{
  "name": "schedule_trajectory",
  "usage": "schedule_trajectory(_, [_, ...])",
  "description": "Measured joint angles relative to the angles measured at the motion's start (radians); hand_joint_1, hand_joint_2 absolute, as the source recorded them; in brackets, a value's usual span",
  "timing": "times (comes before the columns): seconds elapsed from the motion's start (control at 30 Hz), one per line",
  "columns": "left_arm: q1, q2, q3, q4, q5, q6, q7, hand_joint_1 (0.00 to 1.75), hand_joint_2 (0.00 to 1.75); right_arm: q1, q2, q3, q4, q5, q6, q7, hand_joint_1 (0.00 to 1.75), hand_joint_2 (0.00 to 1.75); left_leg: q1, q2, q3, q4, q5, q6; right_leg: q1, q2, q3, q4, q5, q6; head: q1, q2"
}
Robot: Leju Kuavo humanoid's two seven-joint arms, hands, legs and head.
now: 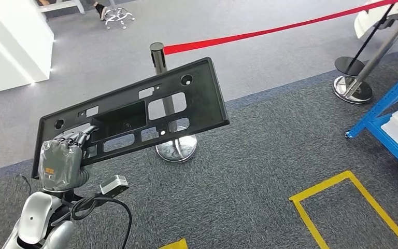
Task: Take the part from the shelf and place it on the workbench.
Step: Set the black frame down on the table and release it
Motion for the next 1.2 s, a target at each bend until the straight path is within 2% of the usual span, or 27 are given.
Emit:
schedule_trajectory(0.07, [-0.001, 0.0, 0.002, -0.004, -0.002, 0.0, 0.0, 1.75, 1.75, -0.001, 0.003, 0.0, 0.0, 0.0, 0.001, 0.0, 0.0, 0.0, -0.01, 0.045, 0.074, -0.14, 0.049, 0.015, 0.005, -0.024, 0.006, 0.0, -0.005, 0.003, 0.0, 0.0])
schedule_trajectory(0.1, [-0.001, 0.001, 0.003, -0.006, -0.004, 0.0, 0.0, 1.75, 1.75, -0.002, 0.004, -0.001, 0.0, 0.0, 0.001, 0.0, 0.0, 0.0, -0.016, 0.063, 0.095, -0.183, 0.058, 0.023, 0.006, -0.035, 0.008, -0.001, -0.007, 0.006, 0.0, 0.0])
schedule_trajectory(0.13, [-0.001, 0.001, 0.006, -0.008, -0.008, 0.0, 0.001, 1.75, 1.75, -0.003, 0.005, -0.001, 0.0, 0.0, 0.001, 0.0, 0.0, 0.0, -0.022, 0.071, 0.102, -0.201, 0.058, 0.029, 0.007, -0.045, 0.01, -0.002, -0.008, 0.01, 0.0, 0.0])
schedule_trajectory(0.2, [0.003, 0.004, 0.013, -0.013, -0.02, 0.0, 0.004, 1.75, 1.75, -0.006, 0.008, -0.002, 0.0, 0.0, 0.001, 0.0, 0.0, 0.0, -0.026, 0.048, 0.104, -0.211, 0.063, 0.039, 0.007, -0.066, 0.016, -0.008, -0.01, 0.02, 0.0, 0.0])
schedule_trajectory(0.23, [0.006, 0.005, 0.017, -0.017, -0.025, 0.0, 0.006, 1.75, 1.75, -0.008, 0.01, -0.002, 0.0, 0.001, 0.001, 0.0, 0.0, 0.0, -0.024, 0.035, 0.11, -0.222, 0.068, 0.043, 0.006, -0.059, 0.021, -0.007, -0.014, 0.025, 0.0, 0.0])
schedule_trajectory(0.3, [0.005, 0.006, 0.021, -0.022, -0.032, 0.0, 0.009, 1.75, 1.75, -0.009, 0.011, -0.002, 0.0, 0.002, 0.001, 0.001, 0.0, 0.0, -0.015, 0.01, 0.124, -0.244, 0.081, 0.052, 0.003, -0.004, 0.006, 0.038, -0.047, 0.033, 0.0, 0.0])
schedule_trajectory(0.33, [0.004, 0.006, 0.022, -0.024, -0.034, -0.001, 0.011, 1.75, 1.75, -0.008, 0.011, -0.003, 0.0, 0.002, 0.001, 0.001, 0.0, 0.0, -0.013, -0.001, 0.124, -0.248, 0.084, 0.054, 0.001, 0.033, -0.018, 0.091, -0.076, 0.034, 0.001, 0.0])
schedule_trajectory(0.37, [0.003, 0.006, 0.022, -0.024, -0.036, -0.002, 0.012, 1.75, 1.75, -0.007, 0.011, -0.003, 0.0, 0.002, 0.001, 0.002, 0.0, 0.0, -0.012, -0.014, 0.123, -0.249, 0.085, 0.057, -0.001, 0.056, -0.051, 0.156, -0.106, 0.036, 0.0, 0.0])
schedule_trajectory(0.4, [0.005, 0.006, 0.022, -0.024, -0.038, -0.003, 0.013, 1.75, 1.75, -0.006, 0.011, -0.003, 0.0, 0.002, 0.001, 0.003, 0.0, 0.0, -0.012, -0.028, 0.122, -0.248, 0.085, 0.058, -0.002, 0.065, -0.083, 0.213, -0.126, 0.037, 0.0, 0.0])
schedule_trajectory(0.43, [0.007, 0.006, 0.022, -0.024, -0.04, -0.003, 0.014, 1.75, 1.75, -0.004, 0.011, -0.004, 0.0, 0.002, 0.001, 0.004, 0.0, 0.0, -0.012, -0.043, 0.122, -0.246, 0.084, 0.058, -0.003, 0.069, -0.103, 0.244, -0.128, 0.039, 0.001, 0.0])
schedule_trajectory(0.47, [0.009, 0.006, 0.022, -0.024, -0.043, -0.003, 0.014, 1.75, 1.75, -0.003, 0.011, -0.004, 0.0, 0.002, 0.001, 0.006, 0.0, 0.0, -0.011, -0.059, 0.122, -0.243, 0.083, 0.056, -0.005, 0.07, -0.107, 0.24, -0.109, 0.041, 0.0, 0.0])
schedule_trajectory(0.5, [0.01, 0.006, 0.022, -0.024, -0.045, -0.004, 0.015, 1.75, 1.75, -0.002, 0.011, -0.004, 0.0, 0.002, 0.0, 0.007, 0.0, 0.0, -0.01, -0.076, 0.121, -0.238, 0.081, 0.053, -0.008, 0.076, -0.092, 0.198, -0.072, 0.042, 0.001, 0.0])
schedule_trajectory(0.57, [0.009, 0.006, 0.022, -0.024, -0.05, -0.008, 0.017, 1.75, 1.75, 0.0, 0.011, -0.004, 0.0, 0.002, 0.0, 0.008, 0.0, 0.0, -0.008, -0.104, 0.116, -0.221, 0.072, 0.042, -0.016, 0.118, -0.041, 0.074, -0.005, 0.046, 0.001, 0.0])
schedule_trajectory(0.63, [0.009, 0.006, 0.022, -0.024, -0.054, -0.015, 0.022, 1.75, 1.75, 0.001, 0.011, -0.004, 0.0, 0.002, 0.0, 0.008, 0.0, 0.0, -0.006, -0.127, 0.104, -0.206, 0.067, 0.029, -0.02, 0.151, -0.017, 0.012, 0.013, 0.045, 0.001, 0.0])
schedule_trajectory(0.7, [0.011, 0.006, 0.023, -0.025, -0.057, -0.02, 0.025, 1.75, 1.75, -0.002, 0.012, -0.005, 0.0, 0.002, 0.0, 0.009, 0.0, 0.0, -0.002, -0.151, 0.095, -0.205, 0.07, 0.018, -0.016, 0.136, -0.015, 0.01, 0.012, 0.035, 0.0, 0.0])
schedule_trajectory(0.73, [0.014, 0.007, 0.024, -0.026, -0.059, -0.021, 0.027, 1.75, 1.75, -0.003, 0.012, -0.005, 0.0, 0.002, -0.001, 0.009, 0.0, 0.0, 0.0, -0.149, 0.092, -0.202, 0.069, 0.013, -0.015, 0.123, -0.013, 0.006, 0.013, 0.028, 0.0, 0.0])
schedule_trajectory(0.77, [0.016, 0.007, 0.024, -0.027, -0.06, -0.021, 0.028, 1.75, 1.75, -0.004, 0.011, -0.005, 0.0, 0.002, -0.001, 0.009, 0.0, 0.0, -0.001, -0.131, 0.085, -0.188, 0.061, 0.009, -0.015, 0.11, -0.009, 0.001, 0.015, 0.021, 0.0, 0.0])
schedule_trajectory(0.8, [0.016, 0.008, 0.025, -0.028, -0.062, -0.021, 0.029, 1.75, 1.75, -0.003, 0.011, -0.005, 0.0, 0.002, -0.001, 0.009, 0.0, 0.0, -0.002, -0.101, 0.069, -0.157, 0.043, 0.005, -0.015, 0.096, -0.006, -0.003, 0.016, 0.015, 0.0, 0.0])
schedule_trajectory(0.87, [0.013, 0.009, 0.026, -0.028, -0.064, -0.023, 0.032, 1.75, 1.75, -0.001, 0.011, -0.005, 0.0, 0.002, 0.0, 0.01, 0.0, 0.0, -0.001, -0.034, 0.011, -0.037, -0.015, -0.002, -0.01, 0.069, -0.003, -0.006, 0.014, 0.007, 0.0, 0.0])
schedule_trajectory(0.93, [0.014, 0.009, 0.027, -0.029, -0.066, -0.026, 0.034, 1.75, 1.75, 0.001, 0.012, -0.005, 0.0, 0.002, 0.0, 0.01, 0.0, 0.0, 0.001, -0.013, -0.044, 0.07, -0.05, -0.005, -0.005, 0.039, -0.001, -0.006, 0.01, 0.004, 0.0, 0.0])
schedule_trajectory(0.97, [0.015, 0.009, 0.027, -0.029, -0.066, -0.027, 0.035, 1.75, 1.75, 0.001, 0.012, -0.006, 0.0, 0.003, 0.0, 0.01, 0.0, 0.0, 0.001, -0.01, -0.047, 0.075, -0.041, -0.005, -0.003, 0.024, 0.001, -0.006, 0.008, 0.004, 0.0, 0.0])
schedule_trajectory(1.0, [0.016, 0.009, 0.027, -0.029, -0.067, -0.027, 0.035, 1.75, 1.75, 0.001, 0.012, -0.006, 0.0, 0.003, 0.0, 0.01, 0.0, 0.0, 0.001, -0.006, -0.03, 0.04, -0.015, -0.002, -0.002, 0.01, 0.004, -0.006, 0.005, 0.004, 0.0, 0.0])
schedule_trajectory(1.03, [0.016, 0.009, 0.027, -0.029, -0.067, -0.028, 0.035, 1.75, 1.75, 0.0, 0.012, -0.006, 0.0, 0.003, 0.0, 0.01, 0.0, 0.0, -0.001, 0.006, 0.005, -0.026, 0.021, 0.003, -0.001, -0.003, 0.008, -0.006, 0.001, 0.006, 0.0, 0.0])
schedule_trajectory(1.1, [0.014, 0.009, 0.028, -0.03, -0.067, -0.028, 0.036, 1.75, 1.75, -0.001, 0.012, -0.006, 0.0, 0.003, 0.0, 0.01, 0.0, 0.0, -0.013, 0.05, 0.071, -0.154, 0.064, 0.017, 0.003, -0.026, 0.017, -0.006, -0.006, 0.012, 0.0, 0.0])
schedule_trajectory(1.13, [0.013, 0.009, 0.029, -0.031, -0.067, -0.028, 0.036, 1.75, 1.75, -0.001, 0.012, -0.006, 0.0, 0.004, 0.0, 0.01, 0.0, 0.0, -0.019, 0.064, 0.088, -0.187, 0.07, 0.024, 0.004, -0.037, 0.02, -0.007, -0.009, 0.016, 0.0, 0.0])
schedule_trajectory(1.17, [0.013, 0.009, 0.031, -0.031, -0.067, -0.027, 0.036, 1.75, 1.75, -0.002, 0.012, -0.006, 0.0, 0.004, 0.0, 0.01, 0.0, 0.0, -0.025, 0.066, 0.091, -0.197, 0.067, 0.031, 0.005, -0.047, 0.022, -0.008, -0.011, 0.021, 0.0, 0.0])
schedule_trajectory(1.2, [0.014, 0.01, 0.033, -0.032, -0.067, -0.027, 0.037, 1.75, 1.75, -0.004, 0.012, -0.006, 0.0, 0.005, 0.0, 0.01, 0.0, 0.0, -0.027, 0.053, 0.09, -0.201, 0.069, 0.037, 0.005, -0.058, 0.025, -0.009, -0.013, 0.026, 0.0, 0.0])
